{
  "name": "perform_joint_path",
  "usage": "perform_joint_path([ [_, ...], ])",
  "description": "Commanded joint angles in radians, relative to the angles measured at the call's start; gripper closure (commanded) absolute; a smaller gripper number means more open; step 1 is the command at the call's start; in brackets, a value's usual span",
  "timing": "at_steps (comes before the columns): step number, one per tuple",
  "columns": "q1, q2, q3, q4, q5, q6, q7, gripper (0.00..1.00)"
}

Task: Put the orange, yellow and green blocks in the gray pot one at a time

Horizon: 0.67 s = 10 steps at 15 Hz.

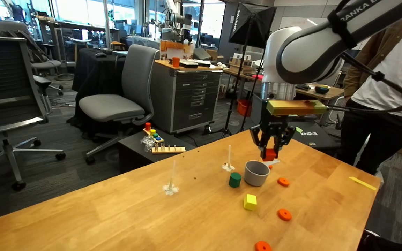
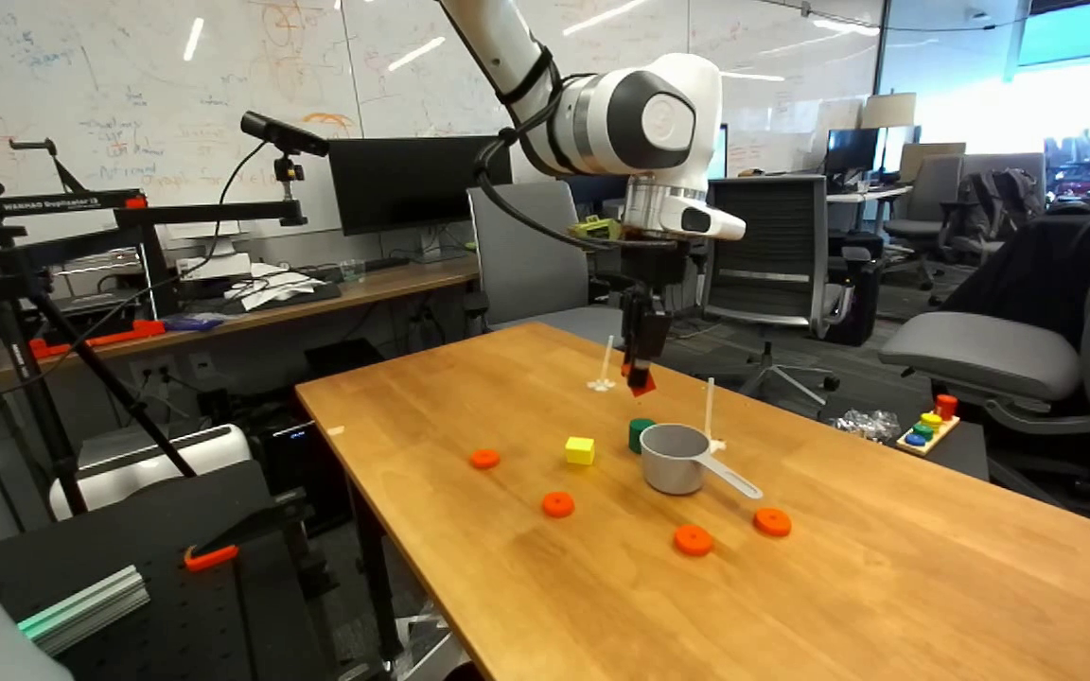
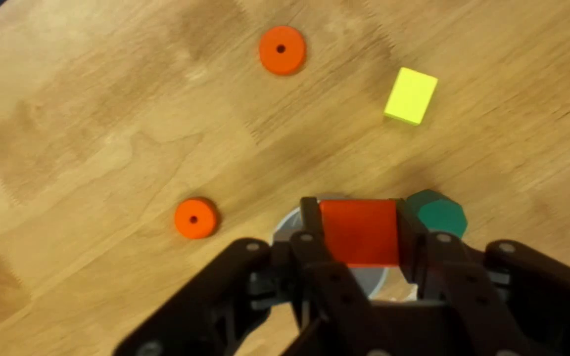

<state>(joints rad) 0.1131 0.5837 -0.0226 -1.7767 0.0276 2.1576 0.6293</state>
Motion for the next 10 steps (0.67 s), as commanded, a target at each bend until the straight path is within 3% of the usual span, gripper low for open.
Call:
perform_joint_path([
  [1, 0.031, 0.116, 0.027, 0.171, 0.032, -0.027, -0.023, 0.82],
  [5, 0.051, 0.185, 0.030, 0.294, 0.035, -0.053, -0.022, 0.83],
  [10, 0.027, 0.148, 0.013, 0.249, 0.067, -0.025, -0.008, 0.83],
])
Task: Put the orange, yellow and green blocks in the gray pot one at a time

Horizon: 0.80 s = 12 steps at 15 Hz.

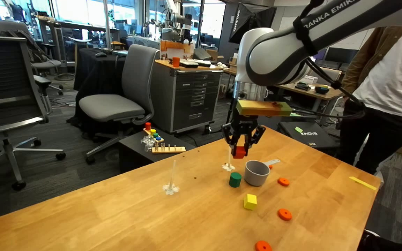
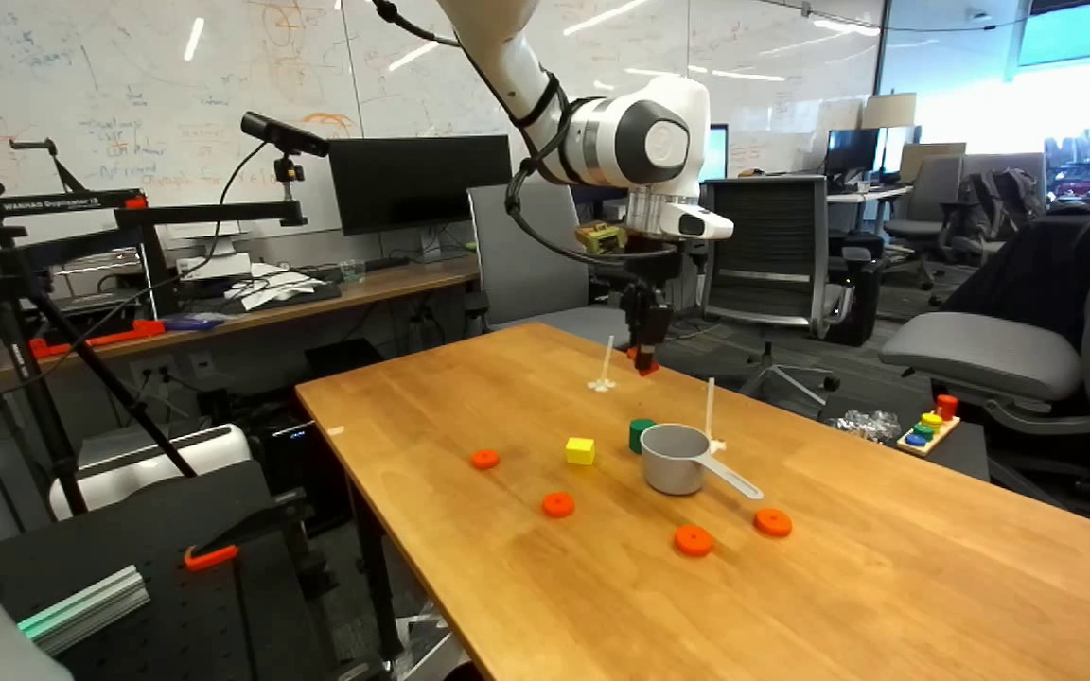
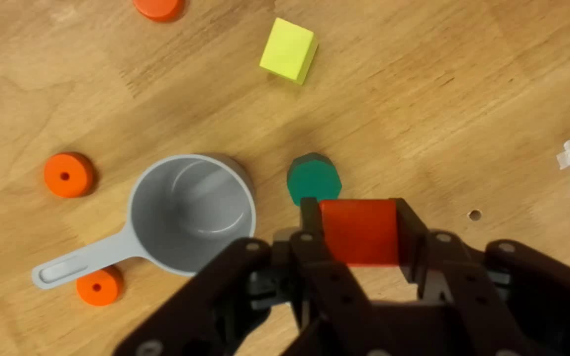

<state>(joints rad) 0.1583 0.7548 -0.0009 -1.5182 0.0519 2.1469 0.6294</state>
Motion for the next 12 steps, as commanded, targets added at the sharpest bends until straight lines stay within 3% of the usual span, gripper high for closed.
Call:
perform_joint_path([
  [1, -0.026, -0.032, -0.013, -0.031, 0.052, -0.004, -0.007, 0.83],
  [10, -0.081, -0.020, -0.021, -0.080, 0.112, -0.004, -0.018, 0.83],
  [11, -0.082, -0.021, -0.021, -0.087, 0.115, -0.003, -0.020, 0.40],
  [12, -0.076, -0.021, -0.028, -0.092, 0.106, -0.009, -0.017, 0.82],
])
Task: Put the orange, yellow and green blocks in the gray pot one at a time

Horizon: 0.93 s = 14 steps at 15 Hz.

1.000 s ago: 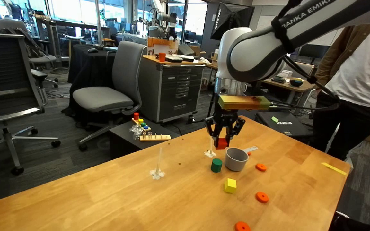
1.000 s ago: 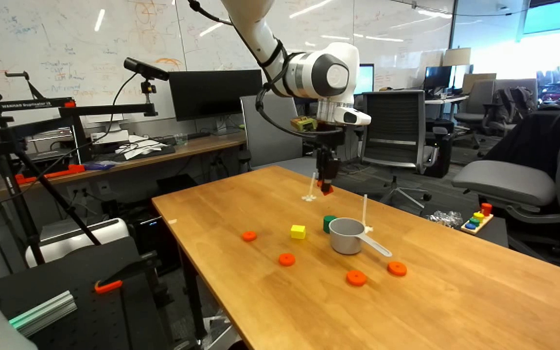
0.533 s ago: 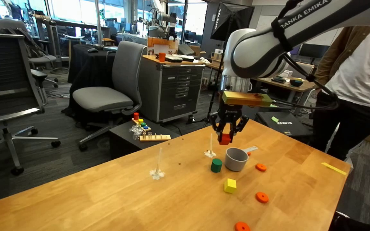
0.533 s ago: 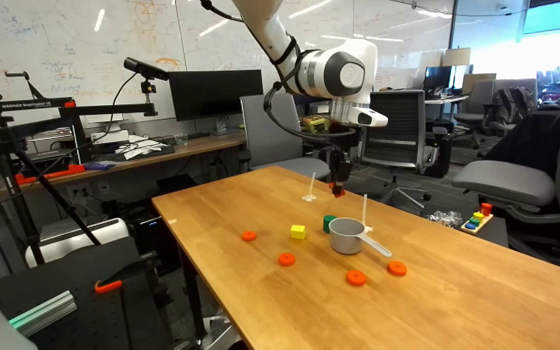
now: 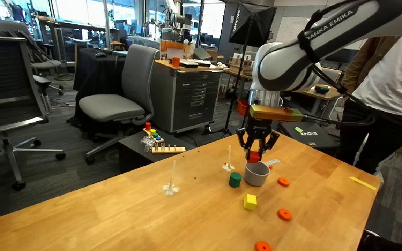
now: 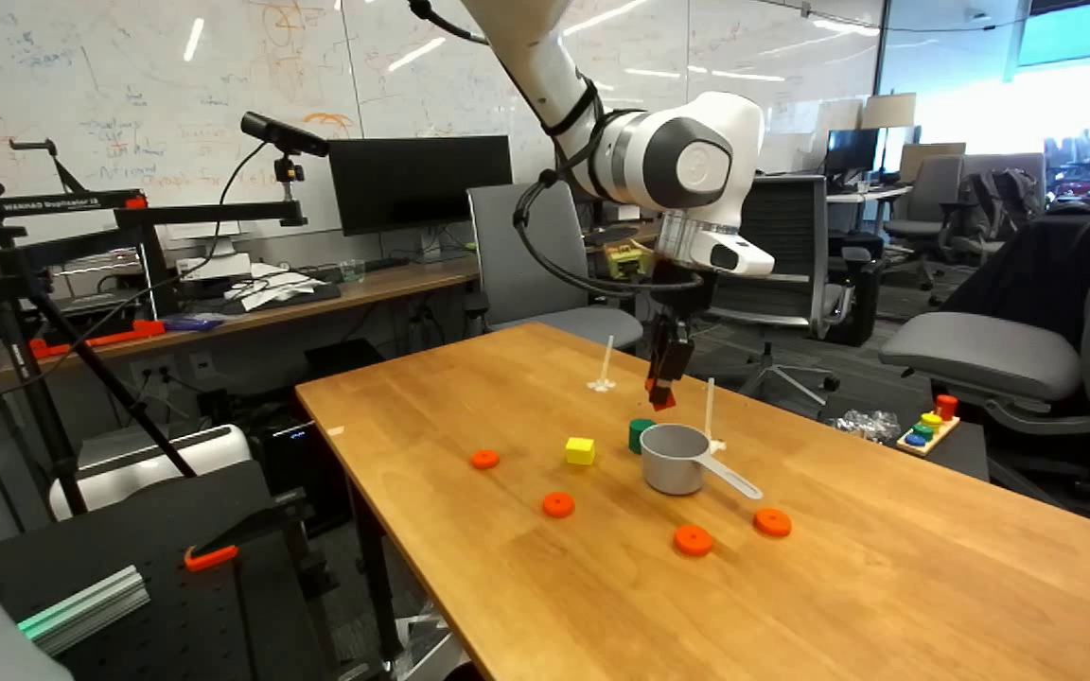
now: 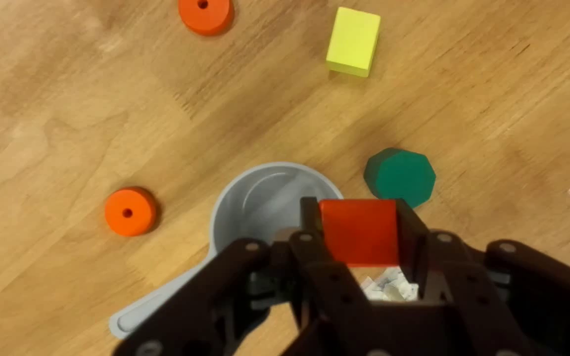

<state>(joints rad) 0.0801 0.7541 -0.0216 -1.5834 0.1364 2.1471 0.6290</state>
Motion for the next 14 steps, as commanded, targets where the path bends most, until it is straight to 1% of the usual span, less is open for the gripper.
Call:
perform_joint_path([
  [1, 0.001, -0.023, -0.007, -0.035, 0.021, -0.006, -0.022, 0.80],
  [2, 0.000, -0.024, -0.008, -0.044, 0.024, 0.002, -0.018, 0.84],
  [4, -0.006, -0.031, -0.008, -0.064, 0.033, 0.011, -0.018, 0.97],
  [5, -0.011, -0.036, -0.006, -0.074, 0.041, 0.015, -0.020, 0.99],
  [6, -0.016, -0.039, -0.003, -0.079, 0.056, 0.014, -0.016, 0.99],
  [7, -0.013, -0.042, -0.005, -0.083, 0.054, 0.008, -0.017, 0.72],
  [9, -0.011, -0.044, 0.006, -0.082, 0.062, 0.005, -0.040, 0.72],
  [11, 0.018, -0.024, 0.015, -0.041, 0.031, -0.036, -0.070, 0.59],
  [12, 0.033, -0.014, 0.023, -0.023, 0.022, -0.050, -0.083, 0.50],
  [14, 0.077, 0.016, 0.038, 0.035, -0.009, -0.119, -0.108, 0.34],
])
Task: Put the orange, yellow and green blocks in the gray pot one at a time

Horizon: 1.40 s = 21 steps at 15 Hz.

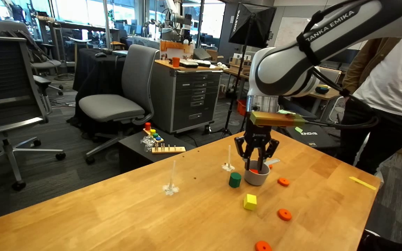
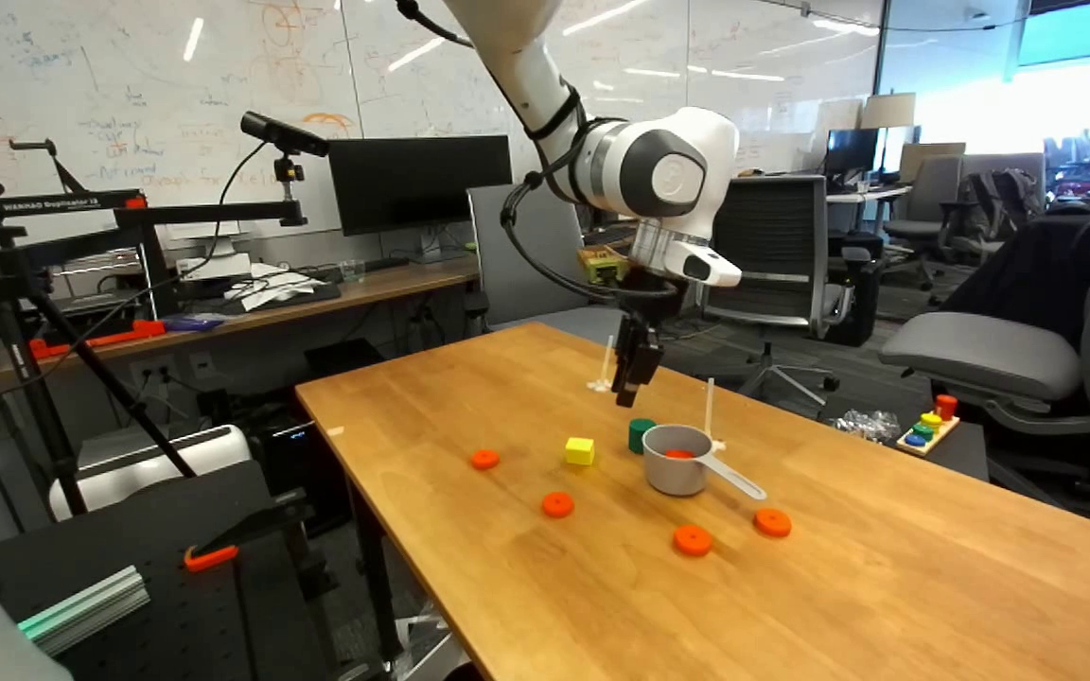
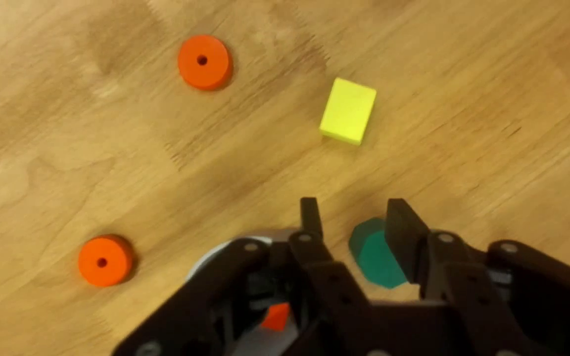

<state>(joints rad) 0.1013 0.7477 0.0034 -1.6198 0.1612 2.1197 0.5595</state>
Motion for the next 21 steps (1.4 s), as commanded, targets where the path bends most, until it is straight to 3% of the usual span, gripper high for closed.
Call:
perform_joint_path([
  [1, 0.079, 0.042, 0.019, 0.105, -0.046, -0.127, -0.040, 0.27],
  [5, 0.144, 0.120, 0.025, 0.201, -0.070, -0.205, -0.042, 0.01],
  [8, 0.142, 0.171, 0.029, 0.249, -0.073, -0.261, -0.101, 0.00],
  [10, 0.128, 0.203, 0.035, 0.291, -0.092, -0.371, -0.187, 0.00],
  [13, 0.128, 0.223, 0.011, 0.324, -0.110, -0.448, -0.180, 0.00],
  [18, 0.137, 0.215, -0.005, 0.328, -0.108, -0.351, -0.130, 0.00],
  [21, 0.133, 0.184, 0.003, 0.284, -0.061, -0.144, -0.063, 0.00],
])
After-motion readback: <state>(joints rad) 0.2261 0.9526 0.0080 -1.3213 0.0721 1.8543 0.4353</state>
